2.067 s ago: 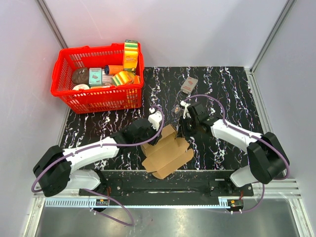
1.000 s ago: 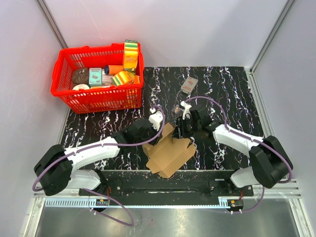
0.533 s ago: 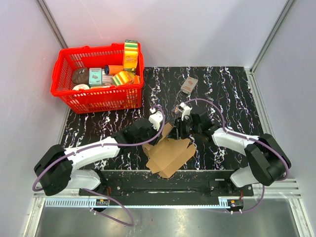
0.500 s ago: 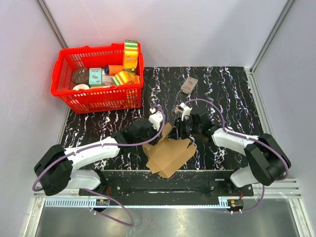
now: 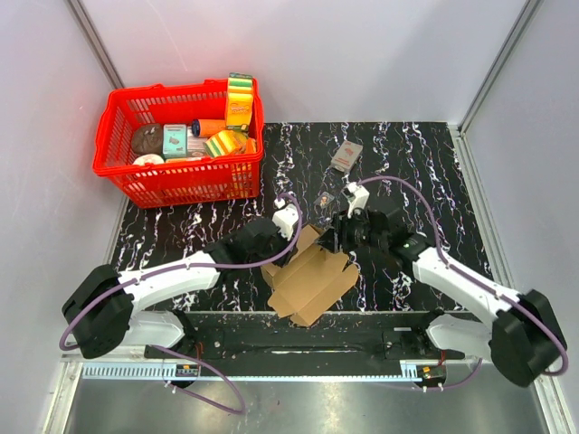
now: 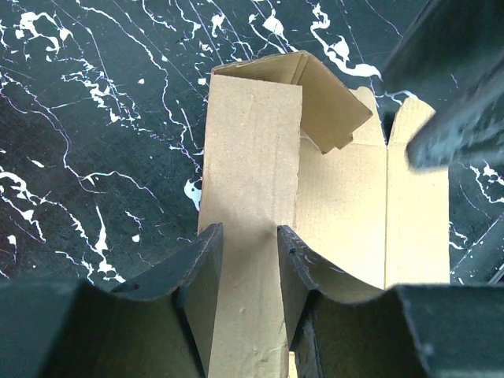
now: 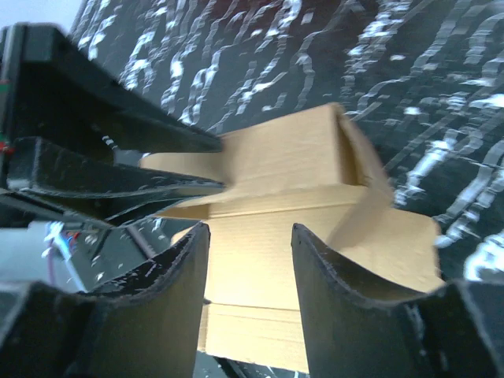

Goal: Fold the paper box

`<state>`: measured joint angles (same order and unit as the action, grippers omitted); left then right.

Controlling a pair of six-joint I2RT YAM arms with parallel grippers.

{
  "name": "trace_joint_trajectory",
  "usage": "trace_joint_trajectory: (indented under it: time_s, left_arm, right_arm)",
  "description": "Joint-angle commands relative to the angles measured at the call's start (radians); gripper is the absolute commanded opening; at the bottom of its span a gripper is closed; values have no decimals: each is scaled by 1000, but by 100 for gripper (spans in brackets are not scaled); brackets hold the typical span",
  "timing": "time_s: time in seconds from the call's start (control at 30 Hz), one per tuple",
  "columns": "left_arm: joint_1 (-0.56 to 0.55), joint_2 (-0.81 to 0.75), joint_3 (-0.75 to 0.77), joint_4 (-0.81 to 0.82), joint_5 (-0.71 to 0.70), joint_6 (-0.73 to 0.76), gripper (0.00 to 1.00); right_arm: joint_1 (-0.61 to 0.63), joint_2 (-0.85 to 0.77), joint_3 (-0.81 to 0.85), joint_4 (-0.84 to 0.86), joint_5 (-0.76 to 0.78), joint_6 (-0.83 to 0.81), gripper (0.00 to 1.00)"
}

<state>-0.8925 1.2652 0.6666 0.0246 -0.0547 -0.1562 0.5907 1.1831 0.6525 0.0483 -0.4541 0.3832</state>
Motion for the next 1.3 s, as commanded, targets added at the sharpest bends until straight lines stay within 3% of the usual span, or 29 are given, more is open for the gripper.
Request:
trace_joint_trajectory:
  time_s: [0.0,0.1,0.23,0.53,0.87,1.27]
  left_arm:
    - [-5,-1,-12,11,0,-5,38]
    - [-5,3,-7,12,3,-5,38]
    - [-6,5,-4,11,3,-5,38]
    - [-6,2,4,3,0,-3,38]
    - [-8,10,11,1,0,-2,38]
    - [-10,16,18,0,-2,0,38]
  right_arm:
    - [6,-88,58,-226,365,-23,54]
    - [4,-80,76,-336,567,17,58]
    - [4,-4,84,-378,643,28,62]
    - [4,179,119,-233,609,-76,56]
    - [3,185,70,-23,416,-205,54]
    - [3,271,78,39,322,-262,53]
